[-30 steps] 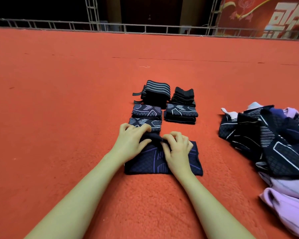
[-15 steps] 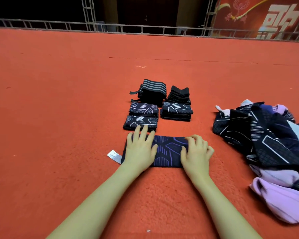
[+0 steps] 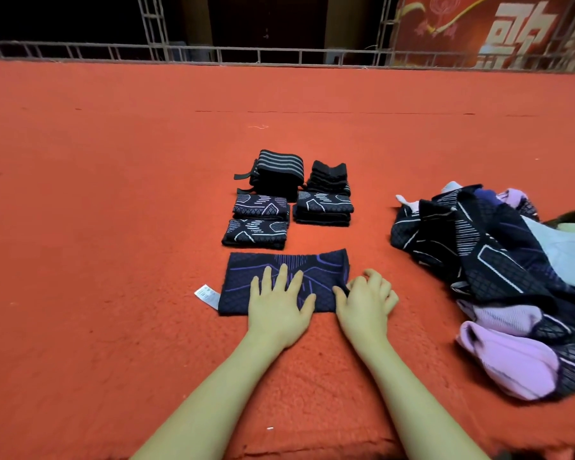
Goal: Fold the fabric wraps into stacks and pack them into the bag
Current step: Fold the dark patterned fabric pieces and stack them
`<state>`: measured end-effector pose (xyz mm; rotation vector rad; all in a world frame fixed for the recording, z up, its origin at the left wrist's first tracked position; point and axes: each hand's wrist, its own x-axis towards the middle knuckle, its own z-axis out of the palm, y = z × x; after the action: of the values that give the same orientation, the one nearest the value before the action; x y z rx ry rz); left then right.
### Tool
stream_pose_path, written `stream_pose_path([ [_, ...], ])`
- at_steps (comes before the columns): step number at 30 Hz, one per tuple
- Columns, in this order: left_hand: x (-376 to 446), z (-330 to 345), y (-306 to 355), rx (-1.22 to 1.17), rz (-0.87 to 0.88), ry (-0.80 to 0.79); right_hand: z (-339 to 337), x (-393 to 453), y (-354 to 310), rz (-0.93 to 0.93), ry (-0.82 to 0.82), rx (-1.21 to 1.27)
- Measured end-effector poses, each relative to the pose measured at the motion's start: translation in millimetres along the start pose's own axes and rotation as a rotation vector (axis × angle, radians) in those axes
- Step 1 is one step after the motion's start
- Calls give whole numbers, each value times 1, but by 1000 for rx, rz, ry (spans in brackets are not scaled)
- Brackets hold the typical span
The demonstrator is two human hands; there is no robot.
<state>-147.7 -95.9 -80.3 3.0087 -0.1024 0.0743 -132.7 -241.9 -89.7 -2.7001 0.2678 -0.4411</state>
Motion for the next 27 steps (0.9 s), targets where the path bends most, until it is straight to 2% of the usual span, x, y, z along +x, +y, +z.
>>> stream_pose_path([
  [5,2,-7,-2,-20,-1,34,-11,10,2,-36,263,277],
  [7,5,-9,-3,-4,16,-16,-17,14,1,-82,304,344],
  [10,10,-8,-7,-2,46,-103,-19,15,-4,-256,291,384],
  [13,11,-10,-18,42,-12,-29,-12,14,-11,-429,178,378],
  [17,8,-10,-38,102,-192,257,4,12,-25,-621,6,304],
  [19,8,-4,-46,113,-241,332,10,10,-32,-642,-17,255],
  [21,6,1,-48,125,-265,325,13,9,-38,-632,-46,192],
  [24,3,6,-46,145,-301,308,11,6,-42,-620,-260,17],
  [27,5,13,-49,103,-278,410,6,7,-36,-594,-371,8],
])
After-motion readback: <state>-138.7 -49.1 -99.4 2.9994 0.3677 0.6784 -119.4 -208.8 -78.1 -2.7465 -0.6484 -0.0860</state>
